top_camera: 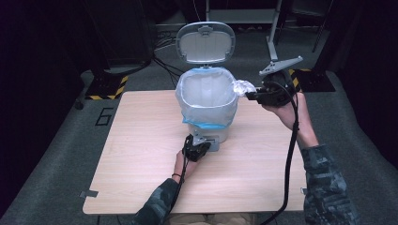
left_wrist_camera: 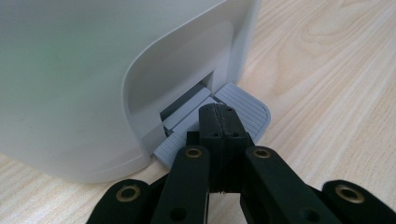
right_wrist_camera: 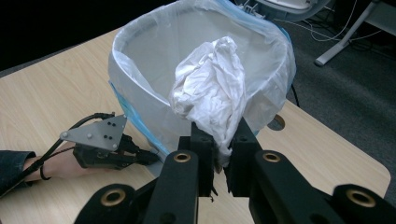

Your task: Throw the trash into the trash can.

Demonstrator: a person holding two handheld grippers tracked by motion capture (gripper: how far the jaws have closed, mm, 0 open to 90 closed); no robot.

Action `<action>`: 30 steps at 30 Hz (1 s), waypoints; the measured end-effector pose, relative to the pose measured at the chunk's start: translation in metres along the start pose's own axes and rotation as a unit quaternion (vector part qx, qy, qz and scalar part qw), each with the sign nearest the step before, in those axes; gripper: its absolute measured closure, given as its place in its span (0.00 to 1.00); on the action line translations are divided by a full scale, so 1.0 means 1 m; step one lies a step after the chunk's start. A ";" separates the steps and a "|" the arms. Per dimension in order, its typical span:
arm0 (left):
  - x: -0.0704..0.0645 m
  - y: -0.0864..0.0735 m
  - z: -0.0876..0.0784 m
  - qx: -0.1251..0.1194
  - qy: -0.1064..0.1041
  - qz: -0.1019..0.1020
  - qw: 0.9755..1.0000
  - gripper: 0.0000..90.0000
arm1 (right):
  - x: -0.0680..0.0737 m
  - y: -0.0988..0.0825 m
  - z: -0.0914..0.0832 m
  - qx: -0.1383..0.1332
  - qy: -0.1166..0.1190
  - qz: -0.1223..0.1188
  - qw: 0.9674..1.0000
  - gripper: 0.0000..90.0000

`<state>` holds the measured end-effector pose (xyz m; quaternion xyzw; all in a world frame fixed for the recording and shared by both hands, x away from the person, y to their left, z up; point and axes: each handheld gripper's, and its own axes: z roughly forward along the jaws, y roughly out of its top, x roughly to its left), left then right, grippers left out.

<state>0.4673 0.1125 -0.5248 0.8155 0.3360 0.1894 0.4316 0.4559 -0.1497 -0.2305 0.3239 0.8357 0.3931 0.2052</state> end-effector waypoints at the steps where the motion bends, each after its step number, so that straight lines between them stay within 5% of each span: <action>1: 0.000 0.000 0.000 -0.001 0.000 0.000 1.000 1.00 | 0.000 0.000 0.000 0.000 0.000 0.000 1.000 0.93; 30: 0.000 0.000 0.000 0.001 -0.002 -0.003 1.000 1.00 | 0.008 0.074 0.045 0.074 0.004 -0.038 0.997 0.94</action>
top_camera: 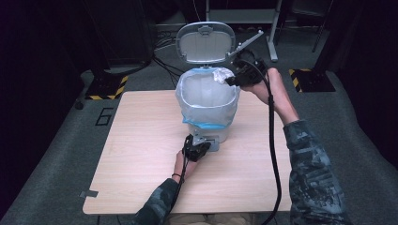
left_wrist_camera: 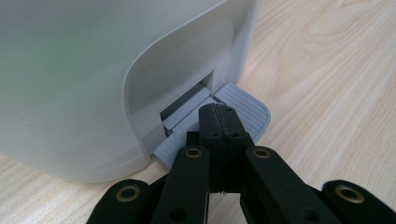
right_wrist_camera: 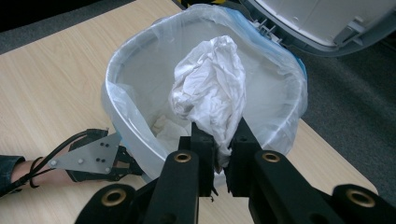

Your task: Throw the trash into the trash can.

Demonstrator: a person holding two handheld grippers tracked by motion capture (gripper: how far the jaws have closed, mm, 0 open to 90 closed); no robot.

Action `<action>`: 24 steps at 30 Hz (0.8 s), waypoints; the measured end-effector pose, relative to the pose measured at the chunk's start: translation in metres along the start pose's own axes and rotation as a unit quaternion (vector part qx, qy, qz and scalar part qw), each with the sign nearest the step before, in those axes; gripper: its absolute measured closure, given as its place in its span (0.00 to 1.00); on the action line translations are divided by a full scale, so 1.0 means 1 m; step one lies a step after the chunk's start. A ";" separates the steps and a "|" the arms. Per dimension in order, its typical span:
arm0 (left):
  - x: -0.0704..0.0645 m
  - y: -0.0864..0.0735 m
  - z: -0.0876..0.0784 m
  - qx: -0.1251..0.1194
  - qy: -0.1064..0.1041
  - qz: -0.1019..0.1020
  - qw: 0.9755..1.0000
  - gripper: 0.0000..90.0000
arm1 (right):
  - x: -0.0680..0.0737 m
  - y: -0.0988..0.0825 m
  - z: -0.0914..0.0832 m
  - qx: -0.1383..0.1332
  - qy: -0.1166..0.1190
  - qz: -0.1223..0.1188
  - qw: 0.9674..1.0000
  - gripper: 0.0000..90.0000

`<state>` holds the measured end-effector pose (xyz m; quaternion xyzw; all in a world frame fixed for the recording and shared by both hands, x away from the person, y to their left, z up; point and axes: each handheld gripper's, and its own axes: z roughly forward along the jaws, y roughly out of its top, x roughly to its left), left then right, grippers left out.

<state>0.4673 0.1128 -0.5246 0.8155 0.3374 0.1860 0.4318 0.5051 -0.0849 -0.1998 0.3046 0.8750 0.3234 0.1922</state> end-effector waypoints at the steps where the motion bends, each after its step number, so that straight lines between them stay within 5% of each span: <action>1: 0.000 0.000 0.000 -0.001 0.000 -0.001 1.000 1.00 | 0.000 0.000 0.000 0.000 0.000 0.000 1.000 0.94; 9: 0.000 0.000 0.000 -0.002 -0.001 -0.002 1.000 1.00 | 0.003 0.019 0.018 0.040 0.002 -0.016 0.999 0.94; 24: 0.000 0.000 0.000 -0.001 -0.001 -0.001 1.000 1.00 | 0.009 0.033 0.053 0.093 0.006 -0.008 0.996 0.94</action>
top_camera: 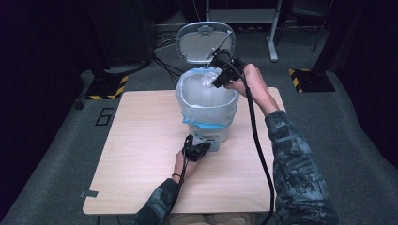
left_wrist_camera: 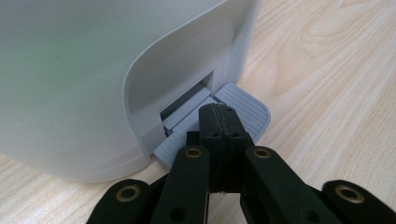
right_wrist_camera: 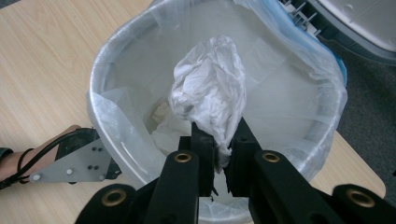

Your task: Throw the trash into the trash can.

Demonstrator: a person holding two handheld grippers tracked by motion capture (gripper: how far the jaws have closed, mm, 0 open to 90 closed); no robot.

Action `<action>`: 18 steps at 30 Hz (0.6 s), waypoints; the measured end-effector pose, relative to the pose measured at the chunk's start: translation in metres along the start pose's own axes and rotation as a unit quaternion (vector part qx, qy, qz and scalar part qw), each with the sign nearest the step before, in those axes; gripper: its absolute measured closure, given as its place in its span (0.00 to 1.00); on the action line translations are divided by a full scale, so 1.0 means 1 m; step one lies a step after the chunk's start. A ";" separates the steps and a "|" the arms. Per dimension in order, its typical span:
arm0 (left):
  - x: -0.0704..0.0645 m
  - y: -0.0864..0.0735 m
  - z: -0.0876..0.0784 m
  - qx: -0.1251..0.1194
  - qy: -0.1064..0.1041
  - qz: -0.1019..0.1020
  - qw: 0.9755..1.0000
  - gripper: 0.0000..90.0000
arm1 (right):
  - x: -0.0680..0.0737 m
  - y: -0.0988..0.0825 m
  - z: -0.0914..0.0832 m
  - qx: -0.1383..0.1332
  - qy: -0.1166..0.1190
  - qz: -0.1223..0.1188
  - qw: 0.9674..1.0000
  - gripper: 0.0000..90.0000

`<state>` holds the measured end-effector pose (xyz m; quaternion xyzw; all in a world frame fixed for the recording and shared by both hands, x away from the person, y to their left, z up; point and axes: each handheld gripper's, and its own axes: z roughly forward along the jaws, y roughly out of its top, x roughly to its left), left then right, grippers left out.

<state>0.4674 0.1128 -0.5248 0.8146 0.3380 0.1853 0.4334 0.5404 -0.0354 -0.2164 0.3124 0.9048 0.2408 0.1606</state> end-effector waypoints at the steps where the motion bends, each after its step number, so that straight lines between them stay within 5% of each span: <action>1: 0.000 0.000 0.000 0.000 0.000 0.000 1.000 1.00 | 0.000 0.002 0.004 0.006 0.001 0.001 1.000 0.94; 18: 0.001 0.000 0.000 0.004 0.001 0.005 1.000 1.00 | 0.004 0.016 0.034 0.043 0.003 0.003 0.999 0.94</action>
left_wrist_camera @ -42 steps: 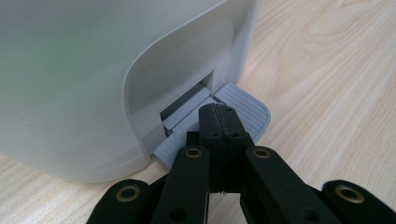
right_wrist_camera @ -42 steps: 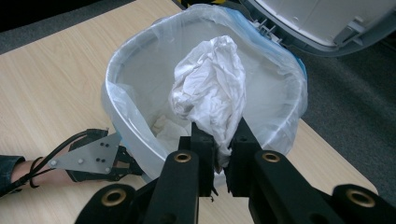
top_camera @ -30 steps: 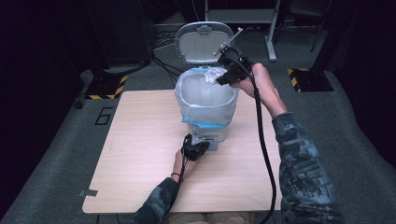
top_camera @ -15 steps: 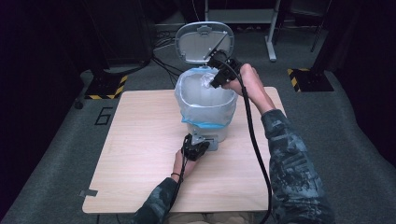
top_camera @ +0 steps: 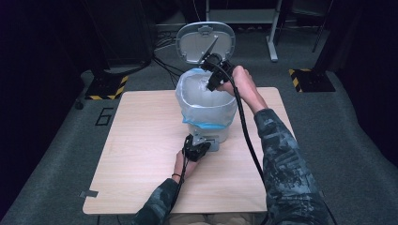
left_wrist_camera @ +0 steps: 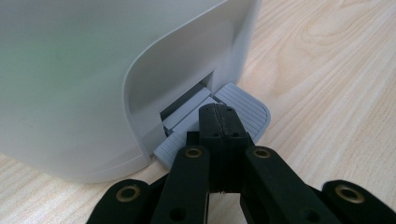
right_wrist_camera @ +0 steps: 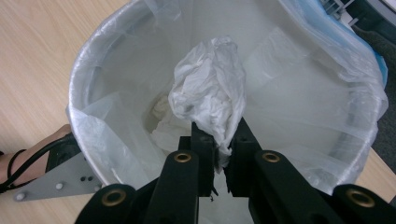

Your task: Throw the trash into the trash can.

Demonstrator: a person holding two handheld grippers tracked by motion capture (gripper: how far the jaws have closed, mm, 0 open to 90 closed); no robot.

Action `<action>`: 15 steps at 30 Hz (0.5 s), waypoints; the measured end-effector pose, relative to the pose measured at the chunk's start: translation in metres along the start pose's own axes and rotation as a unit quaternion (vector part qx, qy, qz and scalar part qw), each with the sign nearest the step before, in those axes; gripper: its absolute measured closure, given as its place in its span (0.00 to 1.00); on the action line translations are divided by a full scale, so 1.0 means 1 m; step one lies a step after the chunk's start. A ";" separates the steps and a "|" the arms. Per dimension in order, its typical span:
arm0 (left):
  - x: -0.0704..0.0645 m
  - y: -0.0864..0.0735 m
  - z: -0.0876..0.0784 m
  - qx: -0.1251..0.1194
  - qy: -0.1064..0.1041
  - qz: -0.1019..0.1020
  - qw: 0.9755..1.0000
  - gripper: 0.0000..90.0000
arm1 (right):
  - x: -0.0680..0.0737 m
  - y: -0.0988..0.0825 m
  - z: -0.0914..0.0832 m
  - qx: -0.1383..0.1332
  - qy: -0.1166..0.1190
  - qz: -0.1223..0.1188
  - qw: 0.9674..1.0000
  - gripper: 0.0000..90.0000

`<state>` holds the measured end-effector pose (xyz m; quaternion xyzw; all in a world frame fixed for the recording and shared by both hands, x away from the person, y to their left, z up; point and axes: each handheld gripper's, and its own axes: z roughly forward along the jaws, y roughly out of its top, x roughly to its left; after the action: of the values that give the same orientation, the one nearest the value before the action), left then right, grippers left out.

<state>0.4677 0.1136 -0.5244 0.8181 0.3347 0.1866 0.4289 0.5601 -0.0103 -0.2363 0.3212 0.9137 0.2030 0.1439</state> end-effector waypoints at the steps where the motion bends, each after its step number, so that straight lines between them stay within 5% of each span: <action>1: 0.000 0.000 0.000 0.000 0.000 0.000 1.000 1.00 | 0.000 0.000 0.003 -0.001 0.002 0.000 1.000 0.94; 6: -0.001 0.000 0.000 -0.005 -0.001 -0.006 1.000 1.00 | -0.002 -0.001 0.008 0.003 0.007 -0.005 1.000 0.91; 8: 0.000 0.000 0.000 -0.005 -0.002 -0.007 1.000 1.00 | -0.001 0.000 0.011 -0.002 0.001 0.015 1.000 0.43; 9: 0.000 0.000 0.000 -0.005 -0.002 -0.007 1.000 1.00 | -0.001 0.000 0.011 -0.002 0.001 0.015 1.000 0.43; 11: 0.000 0.000 0.000 -0.005 -0.001 -0.007 1.000 1.00 | -0.002 -0.001 0.011 -0.009 0.014 0.020 1.000 0.15; 15: 0.000 0.000 0.000 -0.004 -0.003 -0.007 1.000 1.00 | -0.001 -0.009 0.006 -0.029 0.032 0.015 0.999 0.02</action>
<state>0.4681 0.1137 -0.5246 0.8147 0.3383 0.1820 0.4344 0.5585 -0.0163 -0.2456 0.3238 0.9067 0.2419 0.1206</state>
